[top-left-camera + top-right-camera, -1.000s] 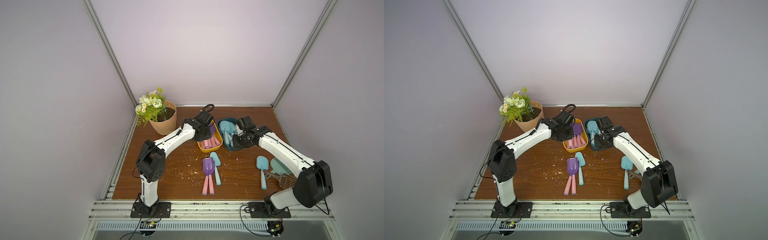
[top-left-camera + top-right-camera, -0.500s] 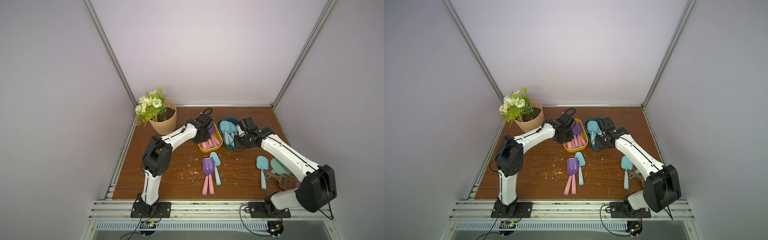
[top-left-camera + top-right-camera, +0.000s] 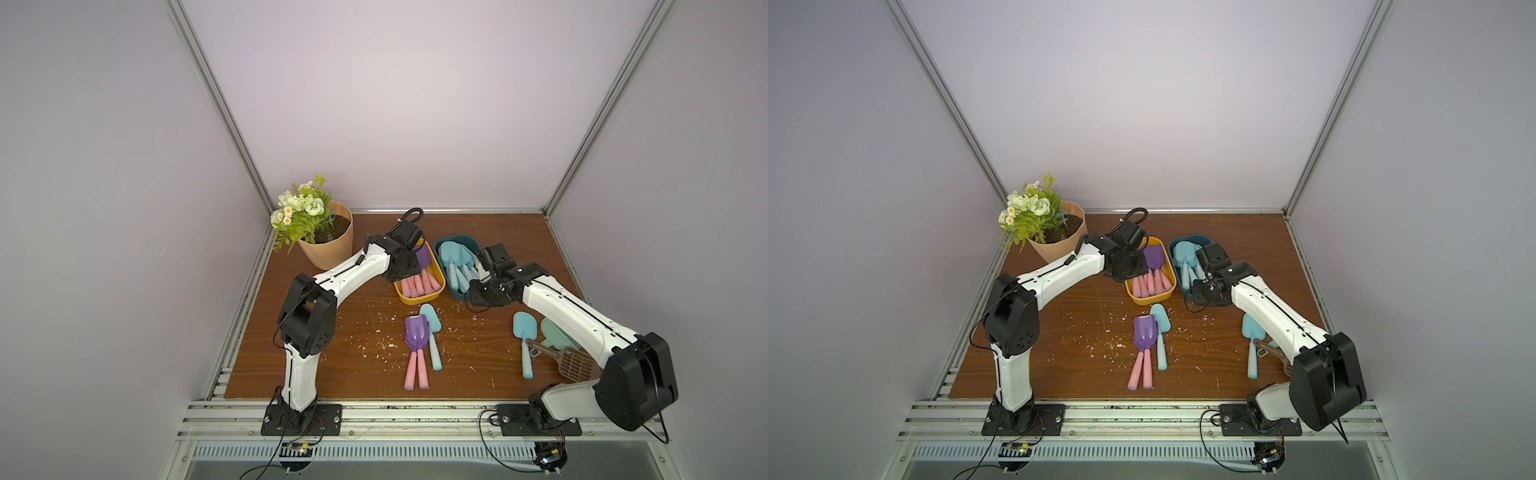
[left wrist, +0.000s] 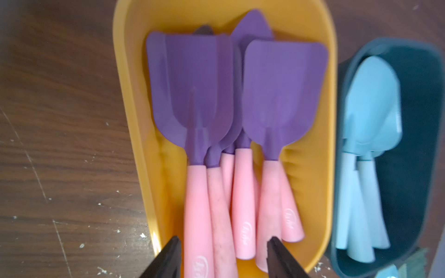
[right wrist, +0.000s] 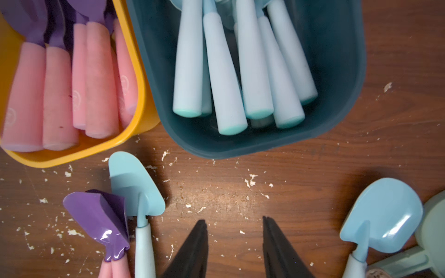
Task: Sort the small shovels by color and place them into the storage box
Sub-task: Place the shovel in the storage box, then pick up the shovel from the center of the board.
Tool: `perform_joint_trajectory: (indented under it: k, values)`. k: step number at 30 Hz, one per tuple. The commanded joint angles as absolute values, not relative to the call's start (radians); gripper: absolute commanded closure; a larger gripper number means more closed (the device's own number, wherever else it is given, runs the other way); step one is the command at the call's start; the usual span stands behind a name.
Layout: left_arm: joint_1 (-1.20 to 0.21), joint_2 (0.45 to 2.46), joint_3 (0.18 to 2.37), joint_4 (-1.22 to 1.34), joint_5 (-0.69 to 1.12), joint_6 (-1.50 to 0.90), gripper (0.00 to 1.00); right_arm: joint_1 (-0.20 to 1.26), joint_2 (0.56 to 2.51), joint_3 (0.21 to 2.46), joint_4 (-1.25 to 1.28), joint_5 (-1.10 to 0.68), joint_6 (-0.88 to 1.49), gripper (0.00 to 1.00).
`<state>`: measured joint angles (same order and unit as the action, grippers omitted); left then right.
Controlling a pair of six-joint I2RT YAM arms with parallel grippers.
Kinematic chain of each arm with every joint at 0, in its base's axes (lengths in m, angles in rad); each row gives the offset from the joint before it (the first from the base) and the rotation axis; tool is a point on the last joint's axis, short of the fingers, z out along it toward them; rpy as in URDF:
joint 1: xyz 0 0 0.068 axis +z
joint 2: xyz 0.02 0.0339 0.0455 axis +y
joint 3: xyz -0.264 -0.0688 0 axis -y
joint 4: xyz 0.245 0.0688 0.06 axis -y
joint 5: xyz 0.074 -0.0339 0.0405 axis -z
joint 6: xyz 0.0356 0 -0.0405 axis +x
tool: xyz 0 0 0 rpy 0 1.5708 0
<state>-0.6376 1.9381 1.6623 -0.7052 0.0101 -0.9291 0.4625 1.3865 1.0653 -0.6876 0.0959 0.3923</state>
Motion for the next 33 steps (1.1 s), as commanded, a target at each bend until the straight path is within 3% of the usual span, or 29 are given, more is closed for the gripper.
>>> perform_joint_trajectory:
  k: [1, 13, 28, 33]
  values:
    - [-0.672, 1.847, 1.682, -0.718, -0.043, -0.905, 0.4, 0.476, 1.334, 1.001, -0.68, -0.043, 0.412, 0.59]
    - [-0.684, 1.677, 1.357, -0.645, -0.07, -0.968, 0.39, 0.824, 1.396, 0.936, -0.624, -0.108, 0.477, 0.55]
    - [-0.616, 1.523, 1.197, -0.626, -0.057, -0.981, 0.39, 0.913, 1.612, 0.965, -0.538, -0.102, 0.495, 0.53]
    - [-0.615, 1.515, 1.191, -0.626, -0.048, -0.98, 0.39, 0.913, 1.608, 0.927, -0.555, -0.042, 0.523, 0.62]
